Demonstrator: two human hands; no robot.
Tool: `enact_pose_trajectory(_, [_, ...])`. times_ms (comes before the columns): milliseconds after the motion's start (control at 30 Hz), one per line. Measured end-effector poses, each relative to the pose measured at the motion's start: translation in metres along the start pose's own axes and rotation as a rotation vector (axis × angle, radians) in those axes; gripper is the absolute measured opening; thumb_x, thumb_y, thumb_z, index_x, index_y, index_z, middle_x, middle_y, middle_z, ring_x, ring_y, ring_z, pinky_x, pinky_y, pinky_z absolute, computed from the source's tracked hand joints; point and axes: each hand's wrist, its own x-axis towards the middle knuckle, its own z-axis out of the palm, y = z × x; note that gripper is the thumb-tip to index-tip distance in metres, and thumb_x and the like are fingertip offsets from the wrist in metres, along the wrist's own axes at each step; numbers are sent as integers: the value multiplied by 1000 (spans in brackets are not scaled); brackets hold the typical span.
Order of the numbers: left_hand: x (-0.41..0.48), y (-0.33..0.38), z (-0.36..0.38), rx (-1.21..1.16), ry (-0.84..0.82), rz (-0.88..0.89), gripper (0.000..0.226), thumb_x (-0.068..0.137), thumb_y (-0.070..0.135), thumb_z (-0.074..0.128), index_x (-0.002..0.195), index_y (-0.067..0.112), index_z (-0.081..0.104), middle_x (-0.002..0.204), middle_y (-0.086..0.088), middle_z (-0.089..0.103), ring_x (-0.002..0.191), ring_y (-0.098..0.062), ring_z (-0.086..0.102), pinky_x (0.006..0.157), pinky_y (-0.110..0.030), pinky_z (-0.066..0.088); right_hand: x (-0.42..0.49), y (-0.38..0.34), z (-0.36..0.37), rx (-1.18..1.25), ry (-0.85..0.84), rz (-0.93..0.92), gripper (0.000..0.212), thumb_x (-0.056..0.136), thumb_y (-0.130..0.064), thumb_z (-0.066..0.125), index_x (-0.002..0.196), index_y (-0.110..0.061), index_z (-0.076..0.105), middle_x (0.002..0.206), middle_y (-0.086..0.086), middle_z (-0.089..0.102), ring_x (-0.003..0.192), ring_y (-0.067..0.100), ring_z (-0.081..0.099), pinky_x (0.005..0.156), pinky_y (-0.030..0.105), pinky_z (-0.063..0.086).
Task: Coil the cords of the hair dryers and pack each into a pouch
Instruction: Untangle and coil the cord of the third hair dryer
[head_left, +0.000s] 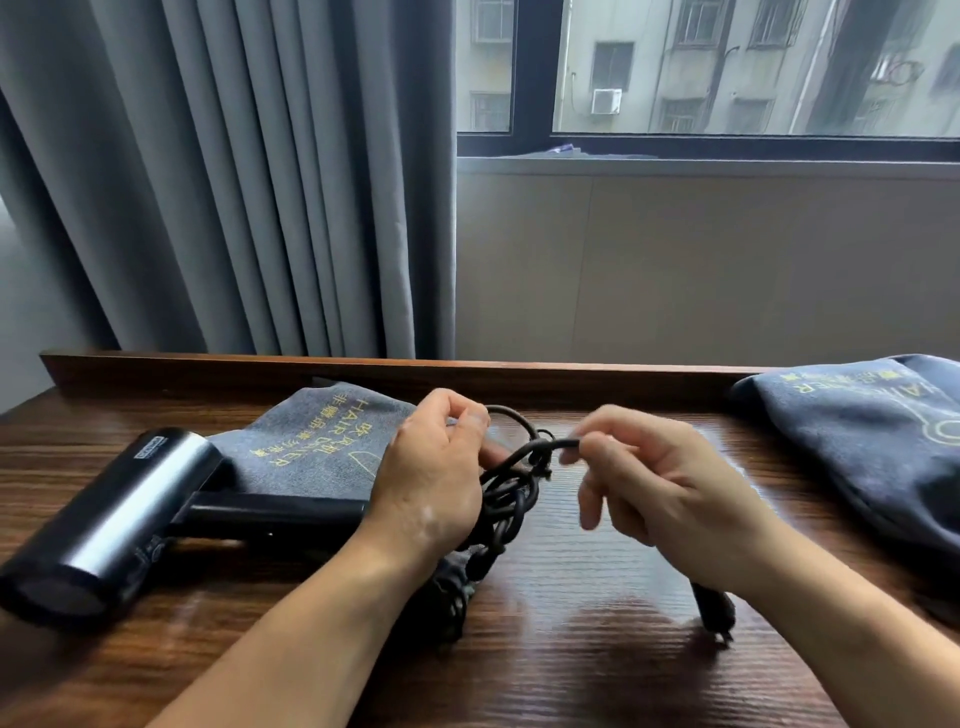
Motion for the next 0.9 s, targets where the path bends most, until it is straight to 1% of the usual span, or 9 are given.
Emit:
enact_pose_trajectory(133, [-3, 3, 3, -43, 42, 29, 24, 106, 33, 42, 90, 22, 55, 68, 2, 75, 75, -25, 71, 85, -55, 56, -2, -3, -5, -272, 18, -31, 30, 93, -50, 63, 79, -25, 73, 55, 2, 65, 47, 8, 40, 49, 23, 32])
enact_pose_trajectory(200, [-6, 5, 3, -61, 5, 57, 24, 107, 34, 41, 93, 20, 54, 68, -1, 75, 70, -20, 70, 83, -52, 56, -2, -7, -3, -355, 24, -38, 13, 89, -43, 70, 94, -32, 66, 57, -4, 67, 45, 6, 42, 50, 20, 34])
enact_pose_trajectory(267, [-8, 5, 3, -43, -73, 104, 21, 106, 35, 44, 95, 20, 53, 70, -2, 75, 66, -16, 68, 79, -47, 55, -2, -7, 4, -469, 61, -71, 25, 85, -42, 73, 106, -36, 61, 64, -12, 69, 52, 6, 50, 55, 14, 36])
enact_pose_trajectory(367, [-12, 5, 2, -15, -206, 151, 15, 100, 35, 60, 100, 24, 50, 77, -5, 75, 61, -17, 65, 67, -46, 55, 0, -5, 10, -606, 173, -196, 14, 81, -36, 82, 89, -32, 71, 66, -23, 65, 60, -5, 57, 58, 7, 37])
enact_pose_trajectory(500, [-10, 4, 1, -215, -411, 2, 46, 86, 33, 63, 131, 32, 53, 113, -6, 71, 94, -33, 73, 81, -53, 60, 1, -5, 8, -680, 187, -350, 13, 75, -34, 81, 81, -28, 71, 70, -31, 54, 64, -14, 53, 62, 3, 36])
enact_pose_trajectory(600, [-8, 7, -5, -371, -629, -58, 45, 88, 30, 53, 132, 27, 63, 119, -13, 71, 105, -29, 68, 75, -31, 54, 1, -6, 11, -702, 155, -443, 19, 74, -31, 82, 80, -30, 64, 77, -27, 50, 68, -12, 49, 63, 7, 36])
enact_pose_trajectory(667, [-8, 9, -7, -493, -599, -101, 34, 95, 31, 54, 124, 20, 68, 106, -18, 68, 100, -32, 63, 79, -31, 52, 2, -4, 12, -729, 147, -453, 23, 74, -30, 80, 80, -31, 58, 79, -23, 50, 67, -10, 47, 61, 10, 35])
enact_pose_trajectory(767, [-6, 8, -3, -495, -445, -104, 23, 94, 13, 60, 113, 12, 73, 96, -14, 71, 94, -31, 64, 90, -48, 51, 4, -4, 10, -775, 129, -410, 32, 75, -32, 81, 80, -32, 50, 77, -19, 47, 64, -4, 45, 56, 17, 36])
enact_pose_trajectory(900, [-2, 11, -3, -547, -215, -38, 23, 99, -3, 51, 97, 7, 71, 76, -6, 67, 66, -15, 65, 63, -29, 58, 2, -6, 2, -649, 43, -301, 31, 83, -27, 76, 78, -28, 46, 69, -11, 54, 53, 9, 44, 51, 18, 34])
